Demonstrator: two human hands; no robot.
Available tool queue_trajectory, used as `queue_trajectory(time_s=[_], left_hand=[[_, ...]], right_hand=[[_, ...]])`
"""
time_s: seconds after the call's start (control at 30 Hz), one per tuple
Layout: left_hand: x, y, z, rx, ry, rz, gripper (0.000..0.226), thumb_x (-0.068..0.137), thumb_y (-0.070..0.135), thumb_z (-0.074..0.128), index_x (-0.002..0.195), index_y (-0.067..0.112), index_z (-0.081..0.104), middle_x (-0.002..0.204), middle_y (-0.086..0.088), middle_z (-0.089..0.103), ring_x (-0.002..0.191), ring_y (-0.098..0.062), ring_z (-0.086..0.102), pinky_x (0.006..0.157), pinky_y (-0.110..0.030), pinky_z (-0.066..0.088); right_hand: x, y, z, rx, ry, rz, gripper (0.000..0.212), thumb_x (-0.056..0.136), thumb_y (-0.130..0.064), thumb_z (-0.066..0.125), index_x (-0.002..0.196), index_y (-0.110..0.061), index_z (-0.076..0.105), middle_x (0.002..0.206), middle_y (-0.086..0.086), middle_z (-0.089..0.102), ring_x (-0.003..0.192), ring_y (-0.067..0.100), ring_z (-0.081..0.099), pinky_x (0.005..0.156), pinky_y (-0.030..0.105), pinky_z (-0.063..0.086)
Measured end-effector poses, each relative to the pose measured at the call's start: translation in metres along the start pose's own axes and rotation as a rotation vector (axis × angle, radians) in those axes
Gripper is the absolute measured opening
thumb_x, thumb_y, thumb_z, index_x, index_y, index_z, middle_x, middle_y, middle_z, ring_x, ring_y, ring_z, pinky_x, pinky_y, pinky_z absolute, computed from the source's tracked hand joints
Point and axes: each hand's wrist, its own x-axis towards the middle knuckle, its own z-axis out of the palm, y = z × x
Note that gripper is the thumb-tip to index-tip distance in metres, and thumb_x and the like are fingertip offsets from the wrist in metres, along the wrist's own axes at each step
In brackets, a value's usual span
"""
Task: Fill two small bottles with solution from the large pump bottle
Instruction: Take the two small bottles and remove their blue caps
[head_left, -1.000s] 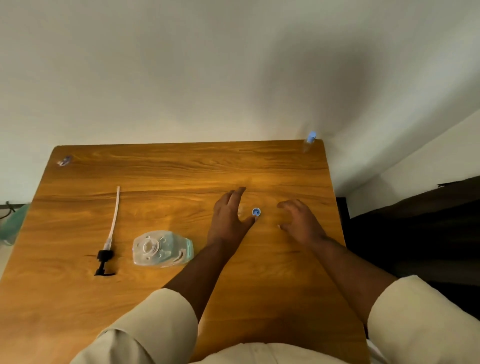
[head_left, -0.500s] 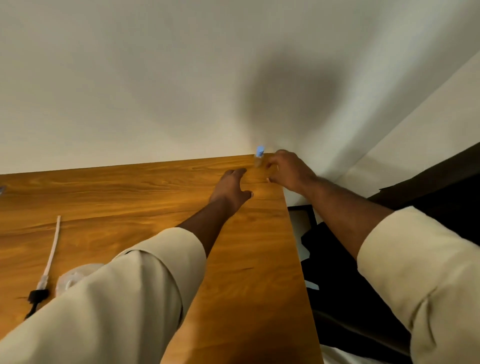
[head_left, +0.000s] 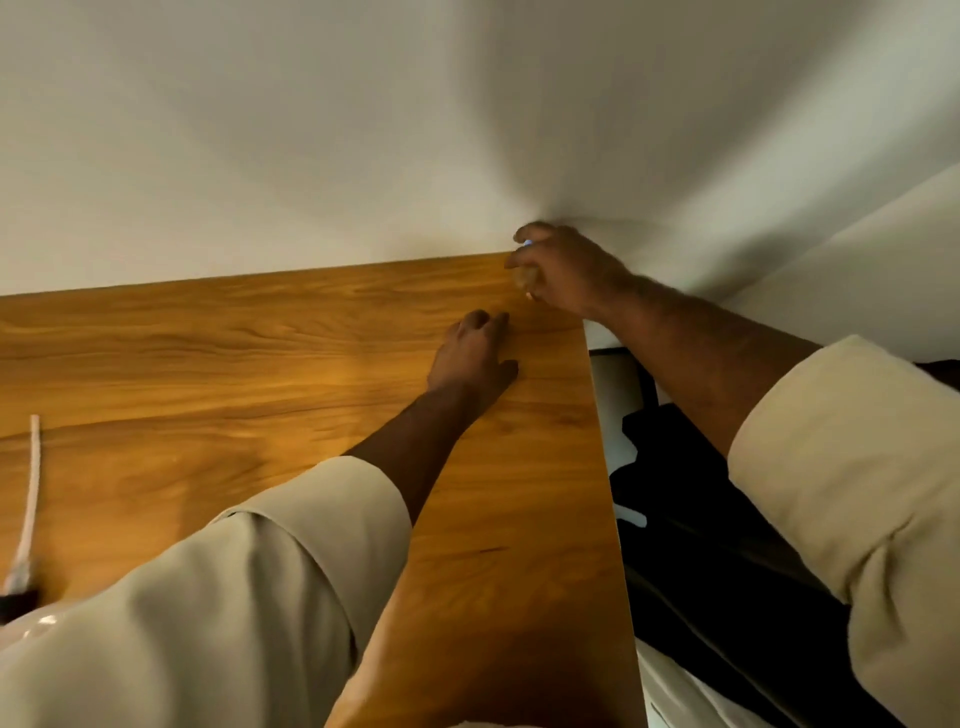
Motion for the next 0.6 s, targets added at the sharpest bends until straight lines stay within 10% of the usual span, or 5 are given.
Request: queue_trajectory(time_s=[0.33, 0.6], left_hand=[[-0.046, 0.01, -0.014, -0.401, 0.217, 0.013, 0.067, 0.087, 0.019, 0.07, 0.147, 0.016, 0.04, 0.152, -0.007, 0.041, 0.142, -0.021, 0.035, 0.109, -0.026, 0.029], [-0.208, 0.015, -0.04, -0.649, 0.55, 0.293, 0.043, 0.078, 0.009, 0.08, 0.119, 0.01, 0.067, 0.112, 0.002, 0.071, 0.104, -0.006, 0.064, 0.085, -0.018, 0.048]], right_hand=[[-0.05, -0.033, -0.016, 0.131, 0.032, -0.003, 0.011, 0.081, -0.015, 0.068, 0.089, -0.015, 0.06, 0.085, 0.003, 0.061, 0.08, 0.022, 0.059, 0.07, 0.034, 0.047], [-0.178, -0.166, -0.055, -0.088, 0.072, -0.131, 0.044, 0.077, -0.063, 0.06, 0.086, -0.019, 0.059, 0.075, -0.005, 0.056, 0.068, 0.013, 0.052, 0.058, 0.025, 0.038]])
